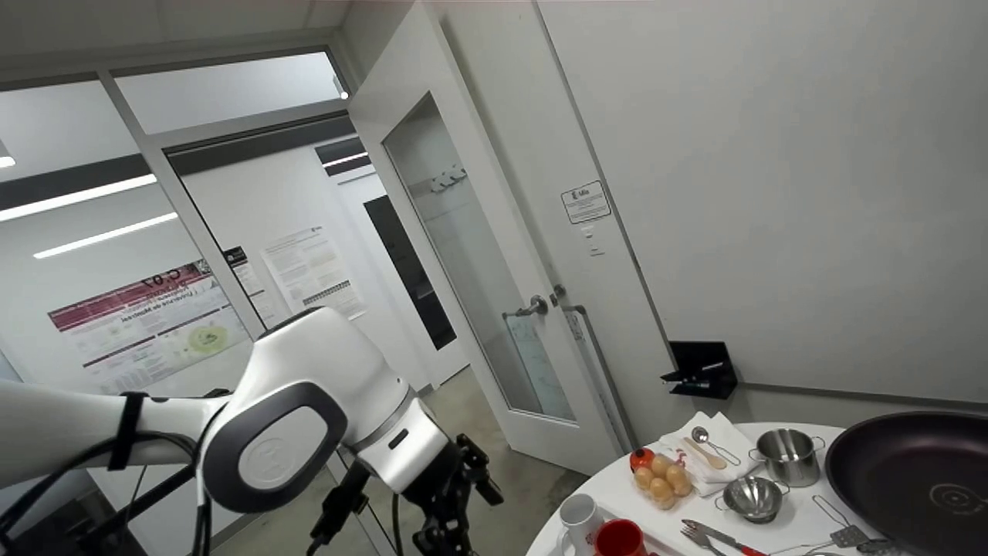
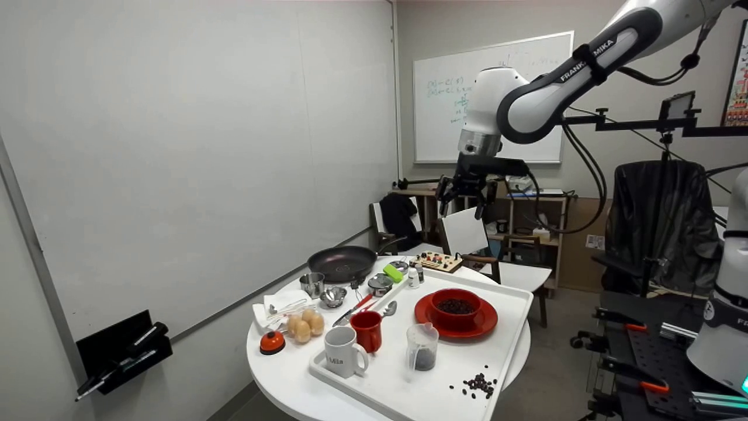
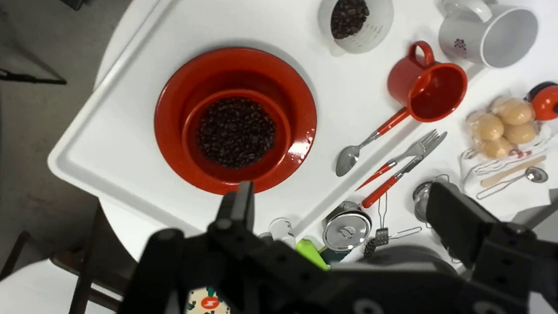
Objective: Pick up the jug and pour its contents in the red bowl
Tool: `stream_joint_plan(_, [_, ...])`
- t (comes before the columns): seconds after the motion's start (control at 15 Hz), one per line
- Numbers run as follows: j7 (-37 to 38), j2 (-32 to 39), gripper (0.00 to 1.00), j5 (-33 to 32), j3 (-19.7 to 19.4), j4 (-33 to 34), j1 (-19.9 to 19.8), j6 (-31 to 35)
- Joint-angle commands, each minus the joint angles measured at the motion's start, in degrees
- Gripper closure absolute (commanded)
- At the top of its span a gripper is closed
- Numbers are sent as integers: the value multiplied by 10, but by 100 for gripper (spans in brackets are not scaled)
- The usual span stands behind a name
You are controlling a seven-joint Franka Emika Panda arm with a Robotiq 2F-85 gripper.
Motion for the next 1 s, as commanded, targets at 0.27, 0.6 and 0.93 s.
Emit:
stream_joint_plan(0.27, [328, 127, 0, -204, 17, 94, -23, 19])
stream_joint_plan(0.6, [367, 147, 0, -230, -58, 112, 48, -9])
stream_joint_plan(0.93, [381, 161, 0, -226, -82, 114, 71, -6])
